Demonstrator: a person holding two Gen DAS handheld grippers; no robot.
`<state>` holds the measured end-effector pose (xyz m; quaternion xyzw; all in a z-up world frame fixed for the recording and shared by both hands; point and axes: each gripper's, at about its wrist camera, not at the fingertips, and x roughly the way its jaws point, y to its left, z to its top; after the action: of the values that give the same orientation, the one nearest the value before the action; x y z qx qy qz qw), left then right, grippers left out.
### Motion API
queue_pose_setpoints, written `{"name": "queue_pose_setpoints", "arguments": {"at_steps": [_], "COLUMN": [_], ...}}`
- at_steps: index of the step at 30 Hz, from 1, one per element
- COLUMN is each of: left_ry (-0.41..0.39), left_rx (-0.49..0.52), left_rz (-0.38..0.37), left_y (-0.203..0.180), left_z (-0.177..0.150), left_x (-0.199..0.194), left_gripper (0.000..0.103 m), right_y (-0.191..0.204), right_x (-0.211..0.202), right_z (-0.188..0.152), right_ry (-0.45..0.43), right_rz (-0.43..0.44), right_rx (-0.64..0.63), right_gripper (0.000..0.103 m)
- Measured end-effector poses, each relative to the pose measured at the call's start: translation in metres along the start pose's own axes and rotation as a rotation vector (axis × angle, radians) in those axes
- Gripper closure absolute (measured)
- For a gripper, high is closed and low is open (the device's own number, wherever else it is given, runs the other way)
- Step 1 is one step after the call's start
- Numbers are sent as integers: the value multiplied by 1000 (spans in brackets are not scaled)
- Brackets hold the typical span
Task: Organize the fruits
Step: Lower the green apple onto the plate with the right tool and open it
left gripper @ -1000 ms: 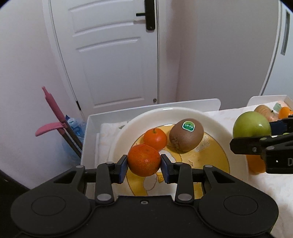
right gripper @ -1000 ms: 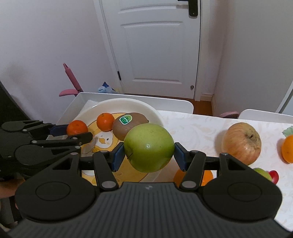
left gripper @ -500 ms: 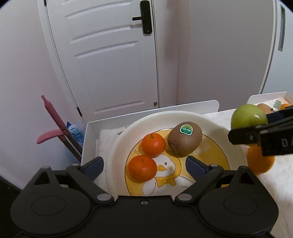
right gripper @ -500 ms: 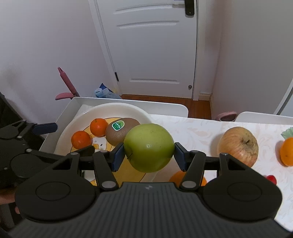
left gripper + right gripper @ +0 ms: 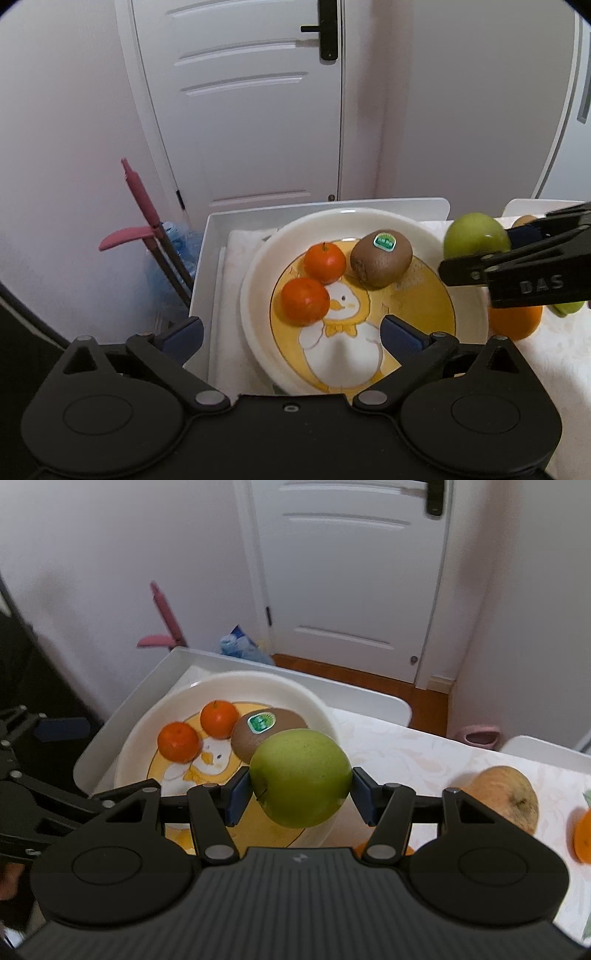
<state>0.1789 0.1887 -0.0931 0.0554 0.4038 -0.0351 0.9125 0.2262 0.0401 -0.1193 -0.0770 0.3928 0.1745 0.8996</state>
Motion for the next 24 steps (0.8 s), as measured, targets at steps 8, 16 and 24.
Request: {"name": "queue_pose_setpoints", "arguments": {"at_steps": [8, 16, 24], "left_ry": [19, 6, -27], "left_rx": [-7, 15, -5], "left_rz": [5, 14, 10], "left_y": [0, -1, 3], "left_z": [-10, -22, -22], "left_x": [-6, -8, -16], "left_gripper": [0, 0, 0], "right_y": [12, 14, 13], "right_x": [17, 23, 2], "right_z": [-3, -7, -8], "right_ry": [9, 3, -60], "right_rz": [12, -3, -56], "right_rx": [-47, -40, -3], "right_gripper": [30, 29, 0]}}
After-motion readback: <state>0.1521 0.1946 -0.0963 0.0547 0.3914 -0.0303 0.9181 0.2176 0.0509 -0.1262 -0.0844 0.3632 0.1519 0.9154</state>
